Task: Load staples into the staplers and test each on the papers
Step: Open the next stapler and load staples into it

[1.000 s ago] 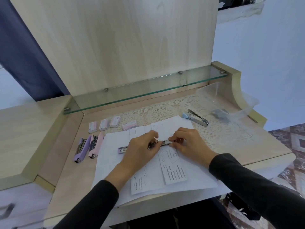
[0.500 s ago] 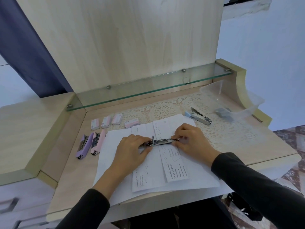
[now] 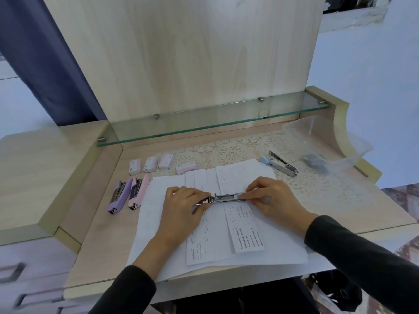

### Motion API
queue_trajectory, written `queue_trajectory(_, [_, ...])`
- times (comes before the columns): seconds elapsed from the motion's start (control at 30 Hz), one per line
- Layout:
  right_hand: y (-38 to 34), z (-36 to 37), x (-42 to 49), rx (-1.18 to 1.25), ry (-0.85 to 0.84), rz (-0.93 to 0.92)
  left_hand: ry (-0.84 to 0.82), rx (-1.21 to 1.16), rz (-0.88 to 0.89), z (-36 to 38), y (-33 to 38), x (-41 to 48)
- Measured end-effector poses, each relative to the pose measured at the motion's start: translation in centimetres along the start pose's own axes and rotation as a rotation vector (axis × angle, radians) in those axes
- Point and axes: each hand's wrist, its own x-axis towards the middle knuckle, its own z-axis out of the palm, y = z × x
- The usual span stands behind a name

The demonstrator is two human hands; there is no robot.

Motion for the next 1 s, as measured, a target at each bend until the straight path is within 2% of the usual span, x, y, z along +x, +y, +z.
queue_trajectory(0.1, [-0.9, 0.0, 0.1, -0.059, -0.031, 0.018, 0.006, -0.033, -0.008, -0.1, 0.1, 0.0])
queue_trajectory(0.27, [-1.9, 0.4, 1.1, -0.137, 0.017, 0.034, 0.010, -0.038, -0.043, -0.2, 0.3, -0.1])
queue_trajectory(0.47, [-3.0, 1.7, 1.6, -0.129, -0.029, 0.036, -0.016, -0.033, -0.056, -0.2, 0.3, -0.1])
queue_trajectory(0.6, [-3.2, 1.2, 2.2, 0.042, -0.020, 0.245, -0.009, -0.006, -0.041, -0.2, 0.3, 0.0])
queue_trajectory(0.7, [-3.1, 1.0, 2.4, 0.043, -0.013, 0.381, -0.001, 0.012, -0.025, -0.1, 0.3, 0.0])
queue_trajectory(1.0, [-4.4, 2.5, 2.6, 0.121, 0.050, 0.507, -0.021, 0.008, -0.045, -0.3, 0.4, 0.0])
